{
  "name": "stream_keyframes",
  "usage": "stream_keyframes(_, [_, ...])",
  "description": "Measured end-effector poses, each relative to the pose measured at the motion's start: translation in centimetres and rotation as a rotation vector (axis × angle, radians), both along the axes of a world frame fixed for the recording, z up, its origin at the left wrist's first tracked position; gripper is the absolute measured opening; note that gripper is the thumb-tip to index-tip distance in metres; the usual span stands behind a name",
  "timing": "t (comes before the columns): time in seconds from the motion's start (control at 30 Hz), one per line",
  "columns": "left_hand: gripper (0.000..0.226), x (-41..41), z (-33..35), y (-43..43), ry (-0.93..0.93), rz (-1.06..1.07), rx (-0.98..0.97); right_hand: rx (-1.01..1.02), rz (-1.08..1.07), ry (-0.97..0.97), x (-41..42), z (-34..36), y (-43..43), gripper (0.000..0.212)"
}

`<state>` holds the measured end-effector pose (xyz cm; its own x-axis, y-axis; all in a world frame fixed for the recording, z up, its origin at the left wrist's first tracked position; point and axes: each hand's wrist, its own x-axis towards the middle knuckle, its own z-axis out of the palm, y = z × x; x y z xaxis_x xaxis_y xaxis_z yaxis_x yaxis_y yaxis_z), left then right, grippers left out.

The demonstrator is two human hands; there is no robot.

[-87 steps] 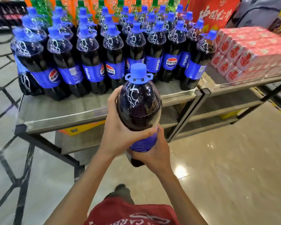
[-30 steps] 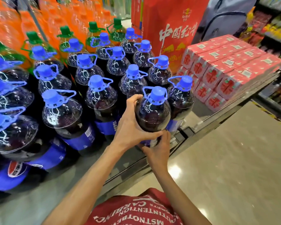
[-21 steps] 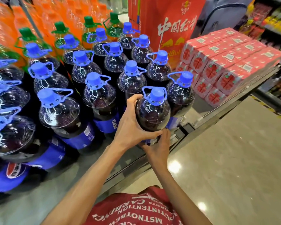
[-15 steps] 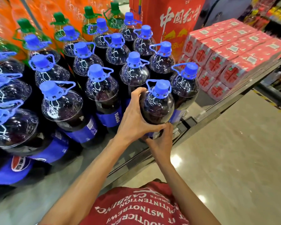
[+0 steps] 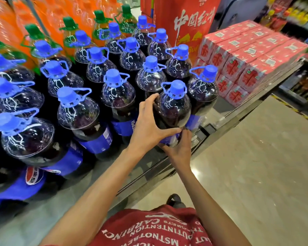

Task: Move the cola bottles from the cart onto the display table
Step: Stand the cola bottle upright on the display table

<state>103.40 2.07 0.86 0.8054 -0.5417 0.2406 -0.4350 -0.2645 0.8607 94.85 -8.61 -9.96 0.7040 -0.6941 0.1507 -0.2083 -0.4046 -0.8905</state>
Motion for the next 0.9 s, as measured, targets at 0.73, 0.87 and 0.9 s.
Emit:
stream_keyframes(0.73, [0.057, 0.1, 2.0, 3.5, -0.108, -0.073, 0.182, -0.073, 0.056, 0.355, -4.0, 4.3, -1.3, 0.067])
stream_keyframes(0.87, [0.035, -1.6, 4.2, 4.6, -0.469, -0.111, 0.368, -0.139, 0.074, 0.462, -8.3, 6.7, -1.9, 0.057])
stream_keyframes(0.9, [0.035, -2.3, 4.8, 4.6, -0.522, -0.164, 0.443, -0.163, 0.080, 0.505, -9.6, 7.3, -2.0, 0.055])
